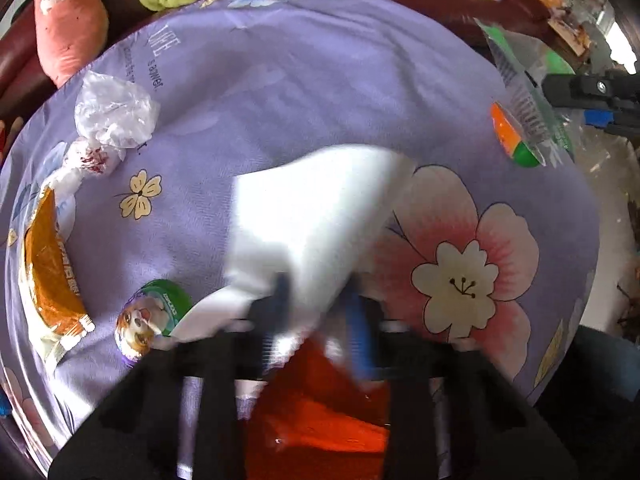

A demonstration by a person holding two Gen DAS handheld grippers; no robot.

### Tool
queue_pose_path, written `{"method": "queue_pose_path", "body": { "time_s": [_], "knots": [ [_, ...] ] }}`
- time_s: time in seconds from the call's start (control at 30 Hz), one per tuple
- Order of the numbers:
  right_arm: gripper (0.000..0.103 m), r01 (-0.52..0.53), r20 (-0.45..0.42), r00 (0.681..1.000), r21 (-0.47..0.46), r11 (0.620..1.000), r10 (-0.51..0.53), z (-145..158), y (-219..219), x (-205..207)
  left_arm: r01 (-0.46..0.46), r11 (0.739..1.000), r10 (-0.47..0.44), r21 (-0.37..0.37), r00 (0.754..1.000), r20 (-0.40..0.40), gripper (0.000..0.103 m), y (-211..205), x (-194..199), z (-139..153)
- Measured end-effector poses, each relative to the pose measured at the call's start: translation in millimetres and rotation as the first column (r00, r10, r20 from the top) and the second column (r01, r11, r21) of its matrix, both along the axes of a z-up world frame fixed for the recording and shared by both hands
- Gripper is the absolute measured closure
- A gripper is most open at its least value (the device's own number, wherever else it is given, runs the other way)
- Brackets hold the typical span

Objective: Collect trash
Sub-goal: 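Grasp the white tissue with the left tool while the right grasps the green pastry packet, then carry tissue and pastry packet over the bucket and open both tools to drop them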

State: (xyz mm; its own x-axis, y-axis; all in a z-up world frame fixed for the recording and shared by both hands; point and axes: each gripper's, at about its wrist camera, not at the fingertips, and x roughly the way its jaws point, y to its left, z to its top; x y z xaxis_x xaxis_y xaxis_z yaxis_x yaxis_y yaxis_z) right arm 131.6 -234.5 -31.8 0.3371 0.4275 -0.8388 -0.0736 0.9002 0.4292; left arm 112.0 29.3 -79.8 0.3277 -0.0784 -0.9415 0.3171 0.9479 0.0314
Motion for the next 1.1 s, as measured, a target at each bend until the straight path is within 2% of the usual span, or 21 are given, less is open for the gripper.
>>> {"method": "queue_pose_path", "body": {
  "time_s": [0.03, 0.17, 0.33, 0.43, 0.53, 0.57, 0.67, 0.8, 0.87, 0.9, 1.03, 1.1],
  "knots": [
    [0.05, 0.002, 0.003, 1.0, 0.001, 1.0, -0.002, 1, -2, -1, -0.023, 1.0, 0.023, -0.007, 1.0, -0.005, 0.095, -1, 1, 1],
    [0.05, 0.017, 0.013, 1.0, 0.012, 1.0, -0.017, 2, -12, -3, -0.073, 0.991, 0.077, -0.11, 0.997, 0.026, 0.098, 7, 3, 27],
    [0.05, 0.044, 0.025, 0.999, 0.03, 0.999, -0.045, 5, -28, -4, -0.152, 0.951, 0.183, -0.268, 0.979, 0.093, 0.098, 26, 21, 75],
    [0.05, 0.056, 0.027, 0.998, 0.036, 0.998, -0.057, 5, -36, -5, -0.184, 0.944, 0.237, -0.275, 0.956, 0.171, 0.098, 27, 35, 96],
    [0.05, 0.061, 0.024, 0.998, 0.034, 0.998, -0.062, 4, -44, -7, -0.158, 0.937, 0.207, -0.31, 0.97, 0.129, 0.097, 22, 42, 93],
    [0.05, 0.063, 0.023, 0.998, 0.034, 0.997, -0.064, 3, -46, -7, -0.154, 0.941, 0.199, -0.301, 0.972, 0.123, 0.097, 20, 41, 90],
    [0.05, 0.075, 0.018, 0.997, 0.036, 0.997, -0.076, 1, -52, -6, -0.156, 0.938, 0.181, -0.311, 0.982, 0.052, 0.097, 9, 38, 70],
    [0.05, 0.081, 0.015, 0.997, 0.038, 0.996, -0.082, -1, -55, -6, -0.168, 0.931, 0.171, -0.324, 0.985, -0.02, 0.097, 4, 45, 47],
    [0.05, 0.081, 0.013, 0.997, 0.039, 0.996, -0.081, -2, -54, -5, -0.161, 0.933, 0.16, -0.321, 0.987, -0.029, 0.096, 2, 45, 43],
    [0.05, 0.081, 0.01, 0.997, 0.04, 0.996, -0.082, -3, -54, -5, -0.158, 0.933, 0.156, -0.322, 0.987, -0.035, 0.093, 1, 47, 41],
    [0.05, 0.076, -0.002, 0.997, 0.04, 0.996, -0.076, -7, -50, -2, -0.165, 0.94, 0.156, -0.3, 0.986, -0.054, 0.056, -2, 51, 31],
    [0.05, 0.073, -0.005, 0.997, 0.036, 0.997, -0.073, -9, -48, -1, -0.169, 0.94, 0.157, -0.297, 0.986, -0.063, 0.056, -2, 53, 25]
  ]
}}
